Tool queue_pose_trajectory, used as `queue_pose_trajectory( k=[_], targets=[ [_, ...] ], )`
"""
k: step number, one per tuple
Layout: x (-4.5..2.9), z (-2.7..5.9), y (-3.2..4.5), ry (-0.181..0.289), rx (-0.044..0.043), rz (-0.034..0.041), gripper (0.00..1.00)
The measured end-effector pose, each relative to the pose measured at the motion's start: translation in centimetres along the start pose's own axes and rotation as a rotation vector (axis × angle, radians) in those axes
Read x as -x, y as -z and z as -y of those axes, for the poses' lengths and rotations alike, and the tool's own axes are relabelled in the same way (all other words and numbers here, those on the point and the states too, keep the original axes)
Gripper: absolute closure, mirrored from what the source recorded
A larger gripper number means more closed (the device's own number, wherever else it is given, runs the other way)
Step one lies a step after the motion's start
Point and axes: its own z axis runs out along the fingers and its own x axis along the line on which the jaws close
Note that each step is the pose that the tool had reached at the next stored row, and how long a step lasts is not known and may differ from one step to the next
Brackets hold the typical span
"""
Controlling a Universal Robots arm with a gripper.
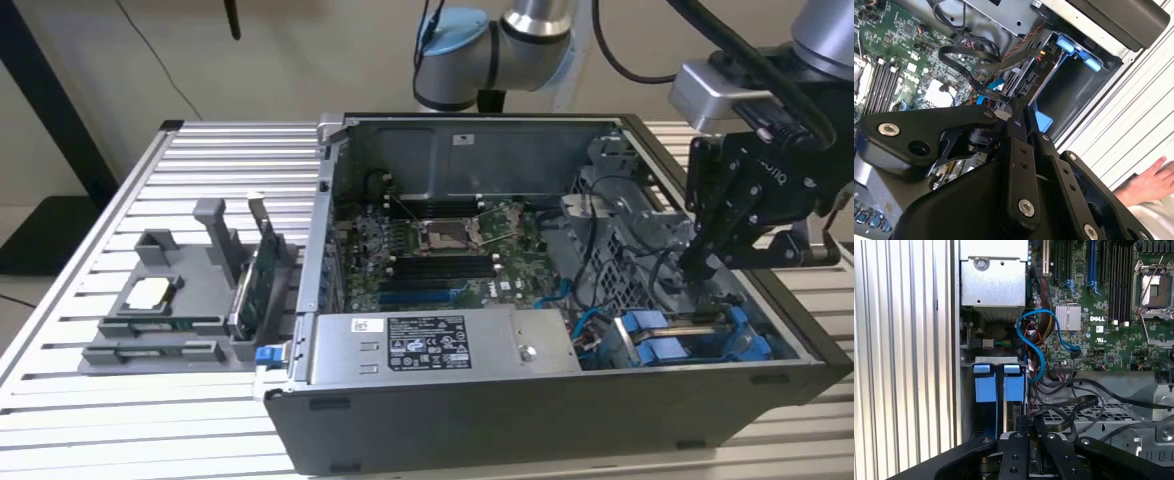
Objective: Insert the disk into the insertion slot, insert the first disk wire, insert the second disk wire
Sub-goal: 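Insert the second disk wire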
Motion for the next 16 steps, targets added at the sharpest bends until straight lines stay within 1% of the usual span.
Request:
queue_pose_trajectory(
  k=[5,16],
  targets=[
    [-0.02,0.00,-0.21,0.000,0.0000,0.0002,0.84],
    [-0.07,-0.01,-1.13,0.000,0.0000,0.0001,0.84]
  ],
)
